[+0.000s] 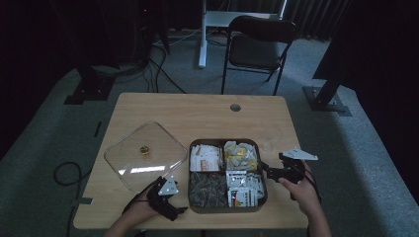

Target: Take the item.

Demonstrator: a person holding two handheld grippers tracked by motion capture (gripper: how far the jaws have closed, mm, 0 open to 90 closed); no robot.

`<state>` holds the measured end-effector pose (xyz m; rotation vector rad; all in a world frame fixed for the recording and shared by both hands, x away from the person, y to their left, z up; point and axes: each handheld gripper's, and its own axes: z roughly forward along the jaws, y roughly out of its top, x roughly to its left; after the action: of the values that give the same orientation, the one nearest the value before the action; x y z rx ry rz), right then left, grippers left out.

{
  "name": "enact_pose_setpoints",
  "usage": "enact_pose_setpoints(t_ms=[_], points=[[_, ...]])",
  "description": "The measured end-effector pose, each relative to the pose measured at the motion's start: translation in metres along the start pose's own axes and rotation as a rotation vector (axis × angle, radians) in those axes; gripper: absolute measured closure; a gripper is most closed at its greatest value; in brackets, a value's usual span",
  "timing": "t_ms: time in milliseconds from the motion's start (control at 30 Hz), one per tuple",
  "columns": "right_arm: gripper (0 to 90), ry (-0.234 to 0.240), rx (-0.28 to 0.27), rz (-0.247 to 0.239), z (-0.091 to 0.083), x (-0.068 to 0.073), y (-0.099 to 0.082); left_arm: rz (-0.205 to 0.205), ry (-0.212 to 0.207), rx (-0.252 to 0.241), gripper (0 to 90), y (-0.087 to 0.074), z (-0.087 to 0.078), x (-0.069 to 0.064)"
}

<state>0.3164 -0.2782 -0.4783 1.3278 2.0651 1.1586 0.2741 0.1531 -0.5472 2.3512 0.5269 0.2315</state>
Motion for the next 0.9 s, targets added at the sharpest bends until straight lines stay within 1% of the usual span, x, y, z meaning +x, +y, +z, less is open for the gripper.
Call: enact_pose_setpoints(t_ms=[33, 100, 167, 333, 400, 467, 533, 567, 600, 633, 667, 733, 767, 867, 900], points=[[13.3, 0.022, -0.002, -0.005, 0.002, 0.003, 0.002, 0.0, 0.0, 0.0, 1.5, 0.0, 0.0, 0.0], [13.3, 0.029, -0.005, -0.012, 0.003, 0.004, 0.003, 0.0, 0.0, 0.0, 1.5, 0.0, 0.0, 0.0], [13.3, 0.058, -0.01, -0.031, 0.005, 0.008, 0.005, 0.0, 0.0, 0.0, 1.5, 0.0, 0.0, 0.0], [14.0, 0.089, -0.007, -0.071, 0.012, 0.015, 0.009, 0.0, 0.0, 0.0, 1.5, 0.0, 0.0, 0.0], [14.0, 0.108, -0.008, -0.076, 0.015, 0.018, 0.01, 0.0, 0.0, 0.0, 1.5, 0.0, 0.0, 0.0], [16.1, 0.137, -0.006, -0.091, 0.019, 0.022, 0.013, 0.0, 0.0, 0.0, 1.5, 0.0, 0.0, 0.0], [16.3, 0.147, -0.003, -0.1, 0.021, 0.023, 0.013, -0.001, 0.0, 0.0, 1.5, 0.0, 0.0, 0.0], [19.3, 0.175, 0.002, -0.101, 0.026, 0.025, 0.013, 0.0, 0.0, 0.0, 1.5, 0.0, 0.0, 0.0], [19.3, 0.177, 0.01, -0.112, 0.028, 0.027, 0.013, 0.0, 0.0, 0.0, 1.5, 0.0, 0.0, 0.0], [19.3, 0.177, 0.01, -0.112, 0.028, 0.027, 0.013, 0.0, 0.0, 0.0, 1.5, 0.0, 0.0, 0.0], [19.8, 0.173, 0.017, -0.131, 0.03, 0.029, 0.013, -0.001, 0.0, 0.0, 1.5, 0.0, 0.0, 0.0], [24.5, 0.193, 0.028, -0.16, 0.037, 0.033, 0.012, -0.001, 0.0, 0.0, 1.5, 0.0, 0.0, 0.0], [24.7, 0.199, 0.029, -0.172, 0.039, 0.034, 0.012, -0.001, 0.0, -0.001, 1.5, 0.0, 0.0, 0.0], [27.2, 0.21, 0.026, -0.182, 0.042, 0.037, 0.012, -0.001, 0.0, 0.0, 1.5, 0.0, 0.0, 0.0], [28.6, 0.217, 0.025, -0.199, 0.045, 0.041, 0.012, -0.001, 0.0, 0.0, 1.5, 0.0, 0.0, 0.0]])
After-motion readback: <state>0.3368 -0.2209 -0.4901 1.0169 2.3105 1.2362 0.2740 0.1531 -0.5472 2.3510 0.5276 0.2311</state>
